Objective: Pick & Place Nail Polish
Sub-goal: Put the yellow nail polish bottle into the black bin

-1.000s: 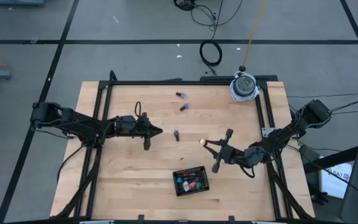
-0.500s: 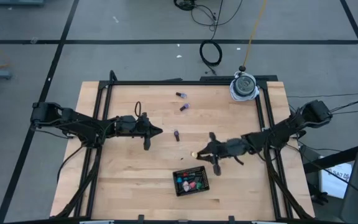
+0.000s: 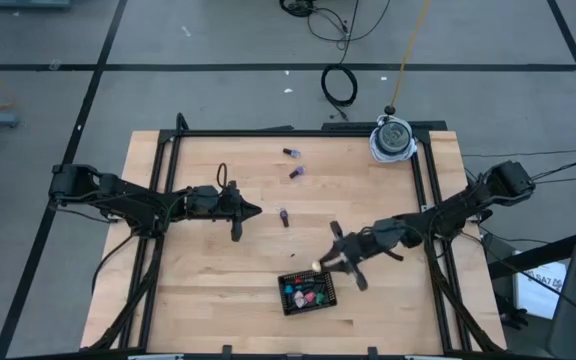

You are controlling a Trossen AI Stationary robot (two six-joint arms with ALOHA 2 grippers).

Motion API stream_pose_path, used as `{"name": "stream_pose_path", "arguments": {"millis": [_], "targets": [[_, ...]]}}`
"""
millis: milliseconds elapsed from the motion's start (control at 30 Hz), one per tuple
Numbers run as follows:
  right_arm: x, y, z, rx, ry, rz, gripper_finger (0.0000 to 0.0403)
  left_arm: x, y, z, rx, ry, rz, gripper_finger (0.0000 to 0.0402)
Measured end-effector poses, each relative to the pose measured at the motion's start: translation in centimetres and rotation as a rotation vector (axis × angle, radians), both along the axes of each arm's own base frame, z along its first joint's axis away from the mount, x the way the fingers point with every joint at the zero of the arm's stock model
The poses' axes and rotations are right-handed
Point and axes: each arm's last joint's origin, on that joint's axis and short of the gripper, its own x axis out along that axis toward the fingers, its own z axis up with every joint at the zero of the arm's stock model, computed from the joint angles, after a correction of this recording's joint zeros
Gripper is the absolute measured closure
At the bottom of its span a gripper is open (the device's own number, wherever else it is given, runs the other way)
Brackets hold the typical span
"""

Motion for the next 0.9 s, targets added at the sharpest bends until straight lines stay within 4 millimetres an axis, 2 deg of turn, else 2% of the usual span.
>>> {"name": "stream_pose_path", "arguments": {"millis": [200, 300, 433, 533, 667, 800, 900], "targets": [[0.1, -1.8, -1.7, -0.136, 0.147, -0.415, 0.0354, 0.0, 0.0, 0.0, 0.0, 0.0, 0.0, 0.0382], [0.0, -1.7, -1.2, -0.225, 0.082, -0.564, 0.0354, 0.0, 0.0, 0.0, 0.0, 0.0, 0.0, 0.0382], [-0.4, -0.6, 0.0, -0.346, -0.04, -0.616, 0.0354, 0.0, 0.0, 0.0, 0.0, 0.0, 0.0, 0.0382], [-0.5, -0.2, 0.1, -0.37, -0.047, -0.618, 0.0354, 0.0, 0.0, 0.0, 0.0, 0.0, -0.001, 0.0382], [-0.3, -0.8, -1.0, -0.268, 0.051, -0.55, 0.0354, 0.0, 0.0, 0.0, 0.0, 0.0, 0.0, 0.0382], [0.0, -1.5, -1.9, -0.151, 0.165, -0.382, 0.0354, 0.0, 0.0, 0.0, 0.0, 0.0, 0.0, 0.0382], [0.1, -1.3, -1.8, -0.079, 0.171, -0.211, 0.0354, 0.0, 0.0, 0.0, 0.0, 0.0, 0.0, 0.0382]]}}
